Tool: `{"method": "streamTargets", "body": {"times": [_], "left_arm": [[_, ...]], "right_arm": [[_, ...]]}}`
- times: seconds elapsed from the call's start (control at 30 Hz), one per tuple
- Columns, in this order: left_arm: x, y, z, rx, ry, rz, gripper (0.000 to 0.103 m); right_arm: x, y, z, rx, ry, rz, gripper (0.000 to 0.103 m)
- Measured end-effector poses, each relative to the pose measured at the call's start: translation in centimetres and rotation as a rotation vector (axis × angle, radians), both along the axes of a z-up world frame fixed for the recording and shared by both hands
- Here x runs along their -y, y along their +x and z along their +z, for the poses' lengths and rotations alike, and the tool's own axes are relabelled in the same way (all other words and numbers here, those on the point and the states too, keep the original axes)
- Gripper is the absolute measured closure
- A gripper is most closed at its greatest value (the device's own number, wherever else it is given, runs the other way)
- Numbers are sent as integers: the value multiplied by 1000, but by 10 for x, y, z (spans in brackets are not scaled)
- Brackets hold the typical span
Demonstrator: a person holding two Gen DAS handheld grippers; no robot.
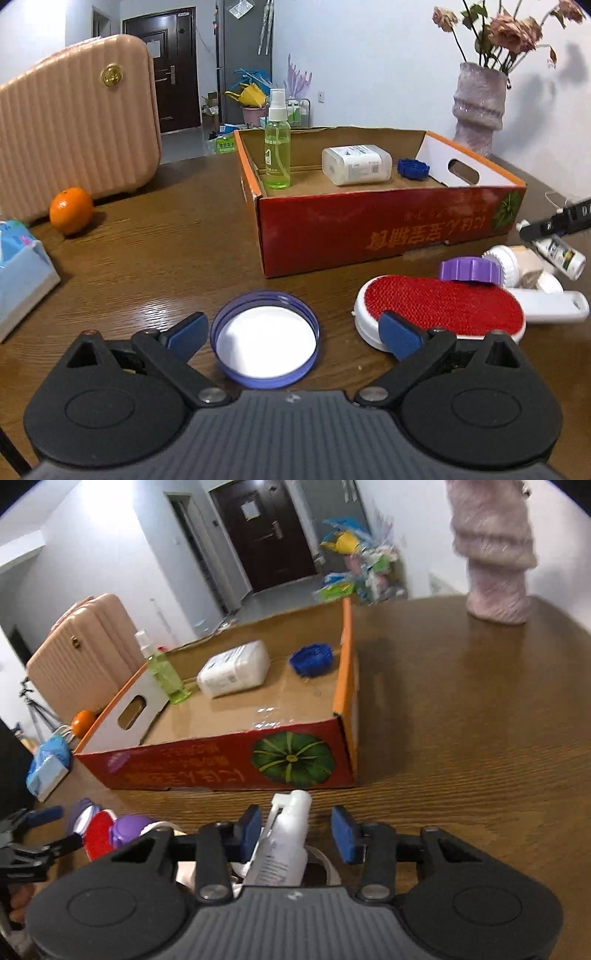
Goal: Organize rigid objects
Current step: 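Grasp the blue-rimmed jar lid with the left gripper while the right grasps the small white spray bottle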
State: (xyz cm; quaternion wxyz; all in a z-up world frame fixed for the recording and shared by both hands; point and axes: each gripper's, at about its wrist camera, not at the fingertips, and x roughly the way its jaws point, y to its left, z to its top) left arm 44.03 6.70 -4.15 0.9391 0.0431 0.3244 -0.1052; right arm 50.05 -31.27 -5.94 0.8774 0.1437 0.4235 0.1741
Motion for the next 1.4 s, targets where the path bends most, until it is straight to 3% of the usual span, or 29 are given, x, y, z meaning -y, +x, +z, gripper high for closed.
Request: {"method": "streamTargets", "body": {"times": [0.03, 0.1, 0.17, 0.2, 0.23, 0.37, 0.4, 0.43, 0.5, 0.57, 0.7, 0.8, 0.9, 1.03, 1.27, 1.33, 1.37, 1.4], "left_arm": [[-1, 3, -2, -4, -8, 1, 13], [-1, 8, -3, -8, -23, 2, 35], [1, 8, -2, 4, 21, 29, 43], [1, 6, -1, 9, 31, 37, 53], [0, 5, -1, 10, 25, 39, 56], [-3, -1, -7, -56, 5, 27, 49], [-1, -5, -8, -44, 15, 27, 53], [0, -9, -9, -39, 29, 25, 61], [4, -15, -9, -29, 43, 34, 90], [6, -19, -8, -28, 49, 38, 99], [16, -48, 2, -6, 62, 60, 100], [28, -95, 13, 41, 41, 38, 100], [44, -142, 13, 57, 24, 16, 100], [74, -200, 4, 83, 58, -34, 100], [98, -235, -11, 69, 78, -94, 99], [102, -240, -13, 85, 114, -110, 95], [103, -241, -13, 88, 120, -123, 88], [104, -242, -12, 93, 115, -124, 74]], "right_arm": [[0, 2, -3, -7, 17, 15, 75], [-2, 3, -4, -4, 22, 25, 79], [-2, 3, -3, 10, 7, 17, 80], [-3, 0, -1, 24, 4, 10, 82], [-3, -3, 3, 42, 2, 6, 83], [-5, -23, 25, 116, -12, -11, 85], [-6, -30, 30, 138, -21, -12, 85], [-7, -40, 37, 162, -31, -13, 85], [-9, -58, 46, 201, -52, -16, 85], [-15, -82, 56, 250, -99, -20, 85], [-28, -136, 74, 368, -203, -26, 85], [-32, -176, 82, 420, -210, -22, 85], [-40, -210, 81, 433, -180, 7, 85], [-61, -246, 69, 449, -180, 79, 85], [-69, -273, 57, 412, -156, 130, 85], [-68, -279, 54, 408, -158, 128, 85], [-68, -282, 53, 407, -161, 127, 85], [-68, -284, 52, 406, -165, 124, 85]]}}
